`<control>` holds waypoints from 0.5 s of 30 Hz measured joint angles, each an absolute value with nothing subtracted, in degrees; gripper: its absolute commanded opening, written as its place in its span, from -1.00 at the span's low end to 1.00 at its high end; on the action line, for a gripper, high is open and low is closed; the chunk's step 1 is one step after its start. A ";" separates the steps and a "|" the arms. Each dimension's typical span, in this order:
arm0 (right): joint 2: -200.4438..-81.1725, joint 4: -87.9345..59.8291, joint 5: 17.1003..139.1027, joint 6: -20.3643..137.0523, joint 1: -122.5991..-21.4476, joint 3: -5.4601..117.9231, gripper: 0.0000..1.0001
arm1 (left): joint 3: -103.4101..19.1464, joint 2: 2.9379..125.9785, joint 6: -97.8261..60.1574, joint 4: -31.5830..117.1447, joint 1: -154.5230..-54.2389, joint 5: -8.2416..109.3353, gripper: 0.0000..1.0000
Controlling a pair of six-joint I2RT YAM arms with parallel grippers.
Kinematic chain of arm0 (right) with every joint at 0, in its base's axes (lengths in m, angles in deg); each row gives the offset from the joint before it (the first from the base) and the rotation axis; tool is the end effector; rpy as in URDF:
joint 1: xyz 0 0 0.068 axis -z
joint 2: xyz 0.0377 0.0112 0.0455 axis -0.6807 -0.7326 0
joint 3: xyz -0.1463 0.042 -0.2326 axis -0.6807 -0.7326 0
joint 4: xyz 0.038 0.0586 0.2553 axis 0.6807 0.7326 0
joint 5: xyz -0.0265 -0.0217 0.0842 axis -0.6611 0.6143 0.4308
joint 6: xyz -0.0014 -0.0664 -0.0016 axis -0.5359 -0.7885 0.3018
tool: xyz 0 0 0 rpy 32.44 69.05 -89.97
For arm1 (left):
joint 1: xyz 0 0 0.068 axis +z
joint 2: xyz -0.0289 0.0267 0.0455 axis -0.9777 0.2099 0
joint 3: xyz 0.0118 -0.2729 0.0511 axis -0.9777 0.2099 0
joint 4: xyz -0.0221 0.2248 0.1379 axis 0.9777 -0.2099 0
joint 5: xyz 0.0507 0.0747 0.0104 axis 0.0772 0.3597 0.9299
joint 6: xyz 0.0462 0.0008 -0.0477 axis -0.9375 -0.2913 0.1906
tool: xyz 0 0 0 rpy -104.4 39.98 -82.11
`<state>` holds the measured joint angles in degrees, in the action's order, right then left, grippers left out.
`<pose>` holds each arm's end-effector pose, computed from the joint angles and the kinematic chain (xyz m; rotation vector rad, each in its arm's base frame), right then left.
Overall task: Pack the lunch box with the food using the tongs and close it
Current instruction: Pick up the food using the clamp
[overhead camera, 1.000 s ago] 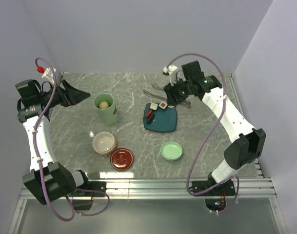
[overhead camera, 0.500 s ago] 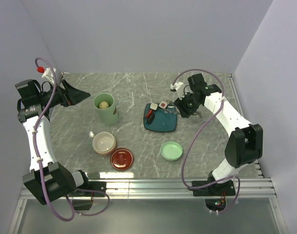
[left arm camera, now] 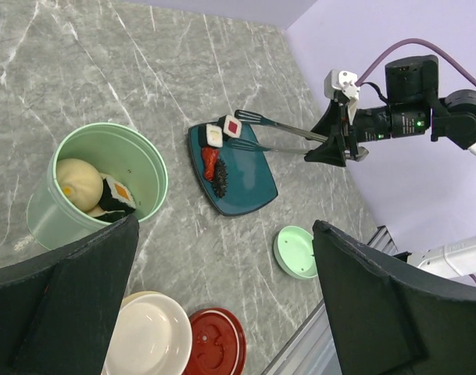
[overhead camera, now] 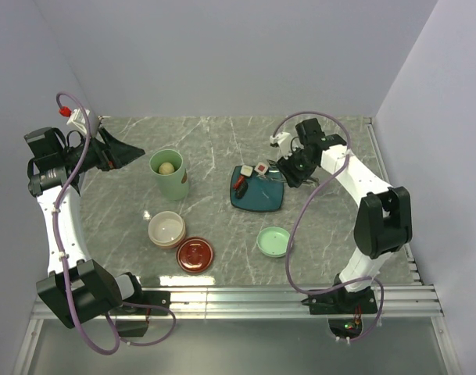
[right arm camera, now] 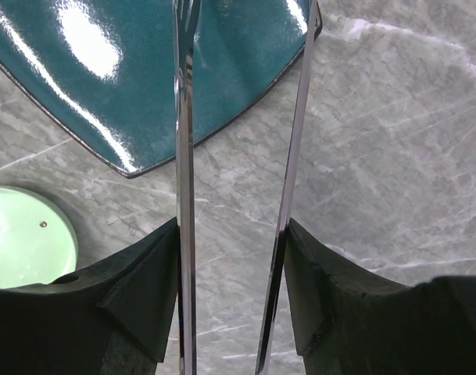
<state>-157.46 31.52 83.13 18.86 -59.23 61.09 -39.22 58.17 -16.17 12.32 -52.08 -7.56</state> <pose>0.3493 0.1143 0.2519 -1.1602 2.3782 0.2017 0.2516 0.0680 0.3806 0.0443 1.8854 -1.0370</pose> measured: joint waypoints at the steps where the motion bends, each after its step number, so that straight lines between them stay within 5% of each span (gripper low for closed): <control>1: -157.66 31.50 83.13 18.86 -59.23 61.22 0.17 | -39.22 58.17 -16.17 12.32 -52.08 -7.56 0.99; 15: -161.07 31.22 84.20 19.30 -59.23 64.28 0.02 | -39.22 58.22 -16.17 12.34 -52.08 -7.56 0.99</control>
